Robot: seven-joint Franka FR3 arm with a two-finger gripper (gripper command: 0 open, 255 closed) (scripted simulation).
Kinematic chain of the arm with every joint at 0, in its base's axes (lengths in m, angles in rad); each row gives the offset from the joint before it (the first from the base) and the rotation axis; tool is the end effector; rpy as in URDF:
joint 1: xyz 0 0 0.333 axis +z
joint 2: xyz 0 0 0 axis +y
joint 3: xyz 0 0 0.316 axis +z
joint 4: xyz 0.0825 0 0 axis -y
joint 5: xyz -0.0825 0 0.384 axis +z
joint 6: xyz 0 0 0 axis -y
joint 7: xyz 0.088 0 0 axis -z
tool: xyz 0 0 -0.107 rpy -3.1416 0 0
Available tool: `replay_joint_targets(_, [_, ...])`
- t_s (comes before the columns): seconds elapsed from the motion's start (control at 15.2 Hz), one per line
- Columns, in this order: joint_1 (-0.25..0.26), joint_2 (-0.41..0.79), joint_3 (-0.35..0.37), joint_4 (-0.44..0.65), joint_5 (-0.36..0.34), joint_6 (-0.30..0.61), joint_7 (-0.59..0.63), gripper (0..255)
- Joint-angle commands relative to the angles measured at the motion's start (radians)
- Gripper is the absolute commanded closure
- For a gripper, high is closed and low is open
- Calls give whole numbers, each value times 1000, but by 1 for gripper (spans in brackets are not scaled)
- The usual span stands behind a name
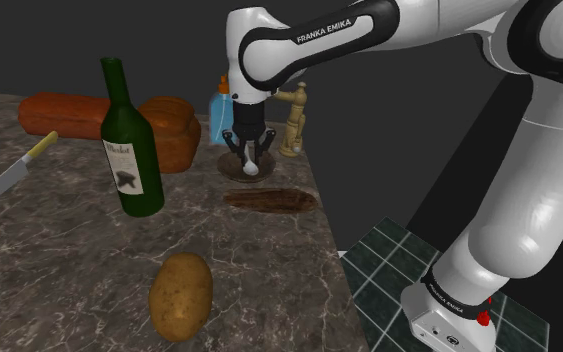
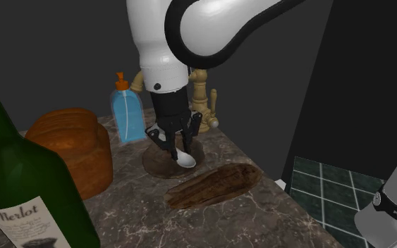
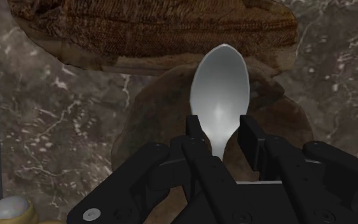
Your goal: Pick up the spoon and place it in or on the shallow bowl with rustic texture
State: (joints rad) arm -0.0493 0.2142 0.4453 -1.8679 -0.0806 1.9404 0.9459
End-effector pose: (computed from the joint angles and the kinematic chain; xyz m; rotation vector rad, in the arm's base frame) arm 0.5544 0.2133 0.4014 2.9745 -0.7907 -0.1622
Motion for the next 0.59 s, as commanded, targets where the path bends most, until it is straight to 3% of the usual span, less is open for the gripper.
replay_joint_targets(0.0, [1,4,0,-10,-2,14,3,255])
replay_joint_targets(0.46, [1,5,0,-9,-2,14,3,255])
replay_joint_targets(0.53, [1,5,0,-9,-2,14,3,0])
